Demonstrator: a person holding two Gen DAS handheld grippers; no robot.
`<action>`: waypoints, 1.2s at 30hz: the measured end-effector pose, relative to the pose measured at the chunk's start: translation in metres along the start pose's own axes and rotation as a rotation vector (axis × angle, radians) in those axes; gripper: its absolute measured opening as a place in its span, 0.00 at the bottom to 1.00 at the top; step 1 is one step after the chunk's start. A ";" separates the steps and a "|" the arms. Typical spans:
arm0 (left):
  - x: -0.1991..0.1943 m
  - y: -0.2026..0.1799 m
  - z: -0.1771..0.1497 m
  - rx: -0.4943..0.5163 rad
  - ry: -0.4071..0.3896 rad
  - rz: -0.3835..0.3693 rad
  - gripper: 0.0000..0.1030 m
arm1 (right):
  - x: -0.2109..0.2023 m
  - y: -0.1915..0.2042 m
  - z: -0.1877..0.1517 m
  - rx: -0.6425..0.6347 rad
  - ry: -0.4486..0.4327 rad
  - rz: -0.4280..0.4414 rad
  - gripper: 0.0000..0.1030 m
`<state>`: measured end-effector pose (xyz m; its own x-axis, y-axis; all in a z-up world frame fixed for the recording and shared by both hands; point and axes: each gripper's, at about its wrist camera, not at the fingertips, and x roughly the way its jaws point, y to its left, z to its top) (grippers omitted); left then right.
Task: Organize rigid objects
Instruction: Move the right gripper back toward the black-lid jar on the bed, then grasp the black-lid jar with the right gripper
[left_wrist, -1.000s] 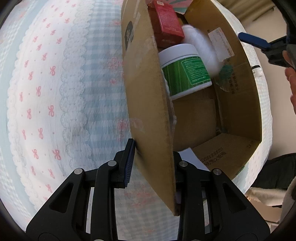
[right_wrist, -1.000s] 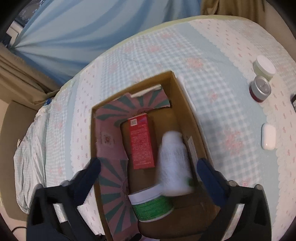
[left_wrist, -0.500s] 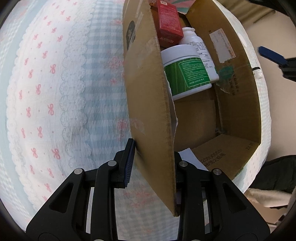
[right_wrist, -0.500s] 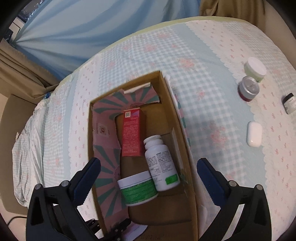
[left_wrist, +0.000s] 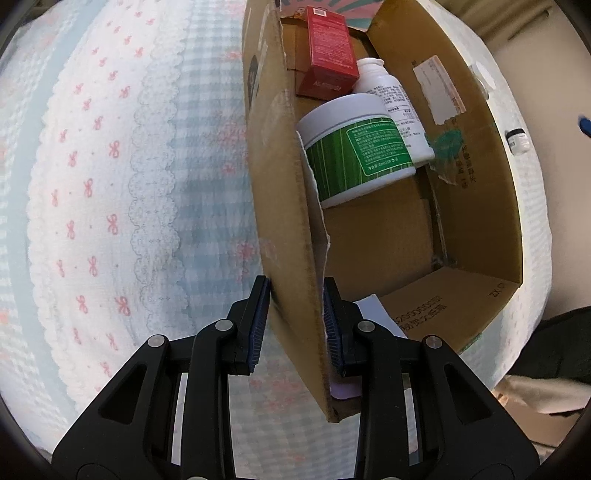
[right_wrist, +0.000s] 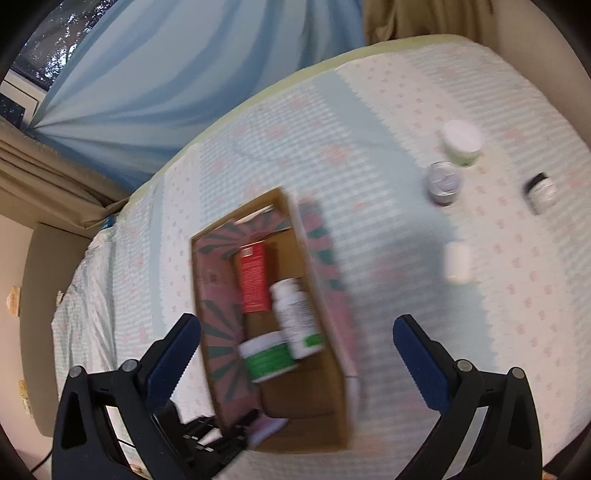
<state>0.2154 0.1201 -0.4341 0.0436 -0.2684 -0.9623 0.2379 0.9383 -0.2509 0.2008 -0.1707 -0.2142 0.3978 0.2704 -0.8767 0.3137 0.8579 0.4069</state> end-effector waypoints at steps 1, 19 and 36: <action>0.000 0.000 0.000 -0.002 -0.002 0.004 0.25 | -0.005 -0.008 0.002 -0.003 0.005 -0.014 1.00; -0.007 -0.005 -0.023 -0.138 -0.084 0.020 0.25 | -0.058 -0.230 0.050 0.008 -0.038 -0.208 1.00; -0.029 0.004 -0.039 -0.219 -0.142 0.010 0.25 | 0.038 -0.308 0.082 -0.198 -0.102 -0.231 1.00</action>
<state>0.1773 0.1401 -0.4118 0.1847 -0.2722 -0.9443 0.0212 0.9618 -0.2730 0.1900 -0.4608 -0.3519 0.4232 0.0220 -0.9058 0.2359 0.9626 0.1336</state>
